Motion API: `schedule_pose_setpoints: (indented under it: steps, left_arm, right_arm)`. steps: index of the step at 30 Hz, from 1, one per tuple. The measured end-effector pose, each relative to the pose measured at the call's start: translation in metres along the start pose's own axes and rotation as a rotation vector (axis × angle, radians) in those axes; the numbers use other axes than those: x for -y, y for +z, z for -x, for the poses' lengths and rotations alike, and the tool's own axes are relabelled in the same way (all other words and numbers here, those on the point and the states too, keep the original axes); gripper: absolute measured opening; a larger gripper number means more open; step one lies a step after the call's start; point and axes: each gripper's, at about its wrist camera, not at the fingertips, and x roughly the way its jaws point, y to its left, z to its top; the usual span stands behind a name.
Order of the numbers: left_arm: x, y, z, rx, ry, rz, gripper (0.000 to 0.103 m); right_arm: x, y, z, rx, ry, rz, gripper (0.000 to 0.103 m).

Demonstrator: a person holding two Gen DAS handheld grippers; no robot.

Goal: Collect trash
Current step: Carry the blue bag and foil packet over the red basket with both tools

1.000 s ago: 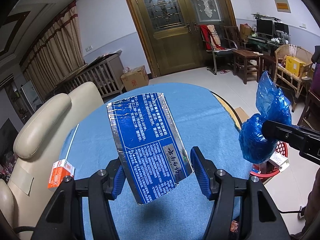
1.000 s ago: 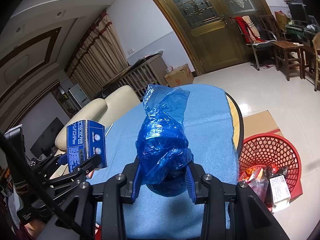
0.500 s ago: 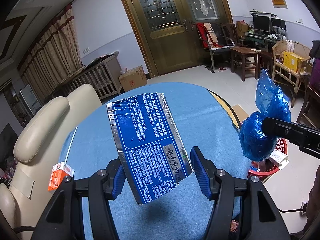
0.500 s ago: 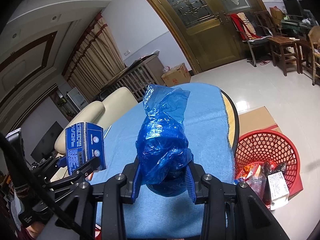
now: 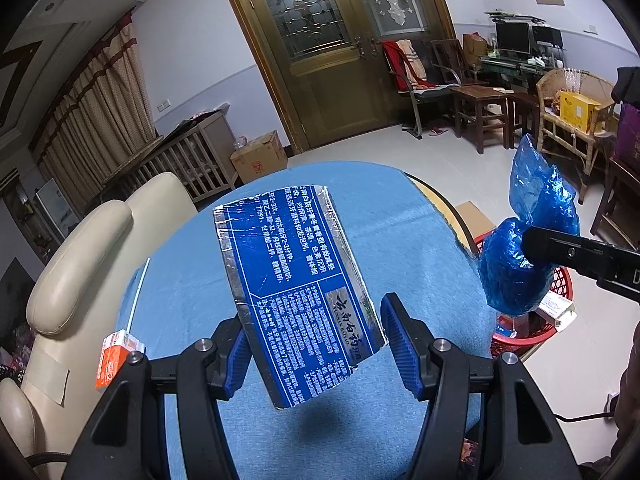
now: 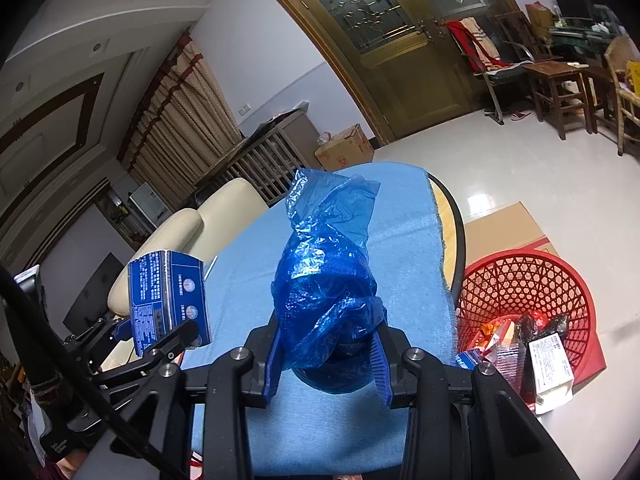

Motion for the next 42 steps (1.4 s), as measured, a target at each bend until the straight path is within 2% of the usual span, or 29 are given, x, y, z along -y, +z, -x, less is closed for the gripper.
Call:
schedule_pose_setpoints:
  steps: [20,42]
  left_arm:
    - [0.013,0.006,-0.007,-0.008,-0.024,-0.063,0.063]
    - [0.047,0.01,-0.013,-0.014,-0.05,-0.146,0.063]
  right_arm:
    - [0.022,-0.001,0.007,0.004,-0.023,-0.074,0.04]
    - [0.043,-0.003,0.028,0.031,-0.053,-0.142,0.04]
